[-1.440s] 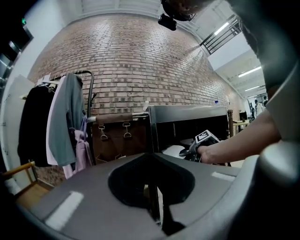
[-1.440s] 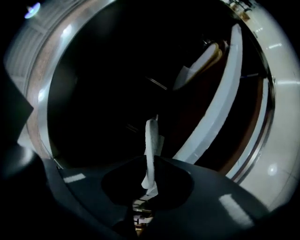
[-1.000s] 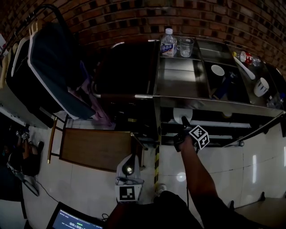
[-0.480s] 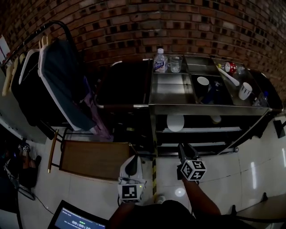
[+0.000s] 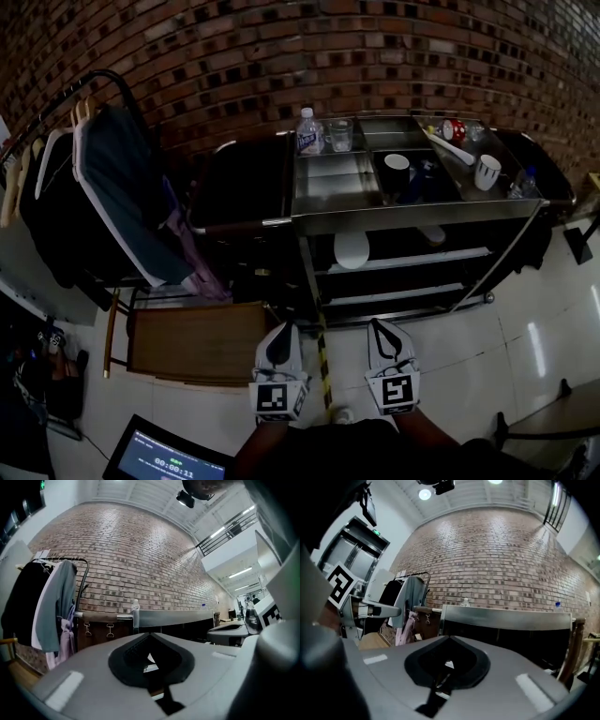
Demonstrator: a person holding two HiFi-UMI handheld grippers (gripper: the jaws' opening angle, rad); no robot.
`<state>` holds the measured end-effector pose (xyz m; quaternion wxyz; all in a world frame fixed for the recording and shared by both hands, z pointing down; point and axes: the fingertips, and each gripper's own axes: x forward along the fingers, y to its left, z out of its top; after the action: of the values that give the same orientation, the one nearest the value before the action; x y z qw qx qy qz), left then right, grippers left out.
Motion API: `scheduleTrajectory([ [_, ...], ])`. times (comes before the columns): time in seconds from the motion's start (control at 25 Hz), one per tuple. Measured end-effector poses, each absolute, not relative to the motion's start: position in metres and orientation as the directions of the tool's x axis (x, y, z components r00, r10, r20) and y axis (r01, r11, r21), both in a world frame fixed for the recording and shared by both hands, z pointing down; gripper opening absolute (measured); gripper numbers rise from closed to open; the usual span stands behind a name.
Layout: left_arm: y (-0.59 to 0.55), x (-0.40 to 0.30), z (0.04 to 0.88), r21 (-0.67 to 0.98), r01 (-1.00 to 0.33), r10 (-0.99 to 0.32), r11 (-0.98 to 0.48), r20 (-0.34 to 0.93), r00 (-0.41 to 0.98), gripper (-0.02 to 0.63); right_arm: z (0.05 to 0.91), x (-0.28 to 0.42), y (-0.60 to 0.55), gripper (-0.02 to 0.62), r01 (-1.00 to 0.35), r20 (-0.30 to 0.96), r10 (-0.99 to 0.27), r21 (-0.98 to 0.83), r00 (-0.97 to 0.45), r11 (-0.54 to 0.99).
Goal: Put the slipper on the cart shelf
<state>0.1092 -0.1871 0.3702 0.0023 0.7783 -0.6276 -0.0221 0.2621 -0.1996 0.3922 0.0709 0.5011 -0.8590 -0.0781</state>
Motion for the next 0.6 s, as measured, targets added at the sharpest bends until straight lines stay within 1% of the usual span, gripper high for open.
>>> scheduleTrajectory([
  [0.4,-0.1867,0.1084,0.3732,-0.003,-0.979,-0.979,-0.202,-0.02,0.202,0.015,0.3904,0.2614,-0.2031,0.002,-0.873,0.029,-0.892,0.195,-0.451,0.447],
  [0.6,-0.1892,0.104,0.3695,0.004,-0.983,-0.982,-0.185,-0.035,0.185,0.015,0.3844,0.2561,-0.2029,0.002,-0.864,-0.009,-0.883,0.212,-0.469,0.456],
])
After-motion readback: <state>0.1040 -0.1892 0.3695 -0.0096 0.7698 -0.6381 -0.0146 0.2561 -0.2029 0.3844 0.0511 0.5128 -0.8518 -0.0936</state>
